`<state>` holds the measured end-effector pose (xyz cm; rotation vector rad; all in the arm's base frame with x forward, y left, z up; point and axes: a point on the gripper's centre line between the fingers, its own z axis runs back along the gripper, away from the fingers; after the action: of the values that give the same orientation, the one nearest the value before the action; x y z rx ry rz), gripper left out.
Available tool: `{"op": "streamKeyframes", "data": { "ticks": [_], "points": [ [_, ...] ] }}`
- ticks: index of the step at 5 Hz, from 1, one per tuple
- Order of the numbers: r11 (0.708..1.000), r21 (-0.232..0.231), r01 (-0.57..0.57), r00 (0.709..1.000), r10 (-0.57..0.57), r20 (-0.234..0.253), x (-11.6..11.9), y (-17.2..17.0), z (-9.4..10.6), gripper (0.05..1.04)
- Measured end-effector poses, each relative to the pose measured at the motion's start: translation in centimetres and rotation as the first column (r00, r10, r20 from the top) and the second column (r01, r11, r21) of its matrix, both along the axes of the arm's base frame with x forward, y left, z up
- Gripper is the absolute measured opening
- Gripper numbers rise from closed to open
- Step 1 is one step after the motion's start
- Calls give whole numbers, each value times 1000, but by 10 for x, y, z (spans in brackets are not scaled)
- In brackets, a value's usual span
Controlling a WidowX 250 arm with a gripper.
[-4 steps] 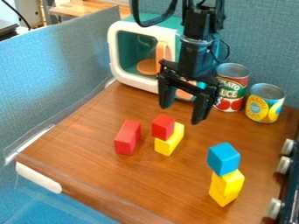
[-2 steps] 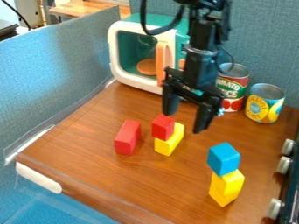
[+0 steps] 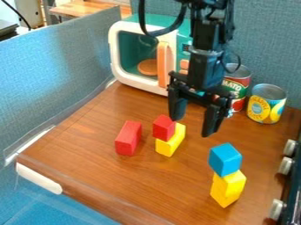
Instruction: Put the blue cube on top of the red cube
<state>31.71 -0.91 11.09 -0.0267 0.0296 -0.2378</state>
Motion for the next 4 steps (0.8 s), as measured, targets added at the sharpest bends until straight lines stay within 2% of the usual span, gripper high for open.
{"op": "streamKeyframes", "data": {
  "ticks": [2, 3, 4],
  "points": [
    [993, -29, 114, 993, -113, 33, -14, -22, 17, 1001],
    [965, -9, 263, 964, -262, 41, -15, -38, 16, 1001],
    [933, 12, 359, 932, -359, 51, -12, -40, 2, 1001]
  ]
}}
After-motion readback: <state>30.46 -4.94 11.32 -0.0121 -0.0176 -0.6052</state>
